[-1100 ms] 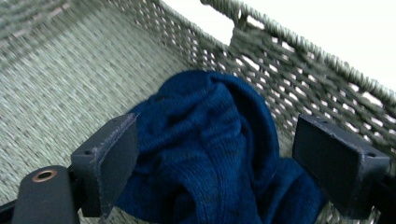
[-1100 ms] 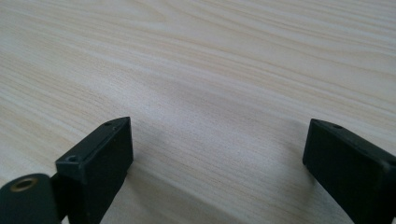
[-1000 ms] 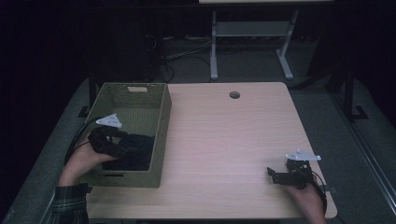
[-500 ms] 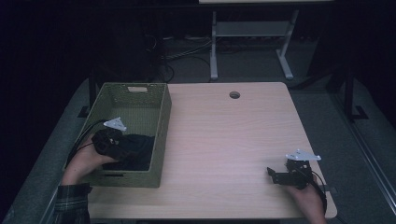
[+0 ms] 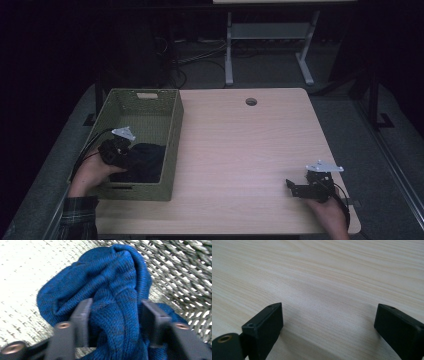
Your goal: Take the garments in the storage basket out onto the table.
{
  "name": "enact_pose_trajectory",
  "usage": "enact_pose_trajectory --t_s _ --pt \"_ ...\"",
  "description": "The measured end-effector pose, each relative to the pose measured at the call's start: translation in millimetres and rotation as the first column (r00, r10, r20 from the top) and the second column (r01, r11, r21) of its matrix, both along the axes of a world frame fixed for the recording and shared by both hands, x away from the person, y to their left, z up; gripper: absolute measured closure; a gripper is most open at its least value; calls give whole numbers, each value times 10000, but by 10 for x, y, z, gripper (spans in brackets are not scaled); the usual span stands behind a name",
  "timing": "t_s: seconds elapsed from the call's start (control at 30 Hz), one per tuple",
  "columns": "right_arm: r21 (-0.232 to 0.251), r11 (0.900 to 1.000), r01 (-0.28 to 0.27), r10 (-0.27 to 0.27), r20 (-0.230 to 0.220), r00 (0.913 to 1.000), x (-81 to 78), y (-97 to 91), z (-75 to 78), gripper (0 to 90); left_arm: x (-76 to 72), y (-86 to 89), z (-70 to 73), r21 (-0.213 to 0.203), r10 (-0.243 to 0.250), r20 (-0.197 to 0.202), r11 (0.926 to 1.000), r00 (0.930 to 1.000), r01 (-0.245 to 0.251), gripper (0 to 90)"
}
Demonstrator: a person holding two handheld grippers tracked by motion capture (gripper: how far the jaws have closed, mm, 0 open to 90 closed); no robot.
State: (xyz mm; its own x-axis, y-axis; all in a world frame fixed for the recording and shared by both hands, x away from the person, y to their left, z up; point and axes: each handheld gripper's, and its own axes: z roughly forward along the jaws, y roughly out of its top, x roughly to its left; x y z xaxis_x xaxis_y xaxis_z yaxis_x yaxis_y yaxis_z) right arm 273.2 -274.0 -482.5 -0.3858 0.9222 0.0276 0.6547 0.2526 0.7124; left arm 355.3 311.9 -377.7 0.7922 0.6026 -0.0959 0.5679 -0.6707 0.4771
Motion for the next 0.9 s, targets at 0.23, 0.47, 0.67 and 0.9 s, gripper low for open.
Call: enact_pose_trajectory --t_s 0.23,0.47,0.67,0.9 --pt "2 10000 2 -2 0 10000 0 0 0 81 16 28 16 -268 276 -155 9992 9995 -280 657" --pt "2 10000 1 -1 -1 10000 0 0 0 81 13 91 82 -690 532 167 9963 9984 -519 656" --pt "1 10000 1 -1 0 10000 0 0 0 81 0 145 144 -1193 869 512 9896 9949 -803 656" --pt "1 10000 1 -1 -1 10000 0 0 0 81 -20 232 236 -1711 1294 1042 9790 9861 -1104 655"
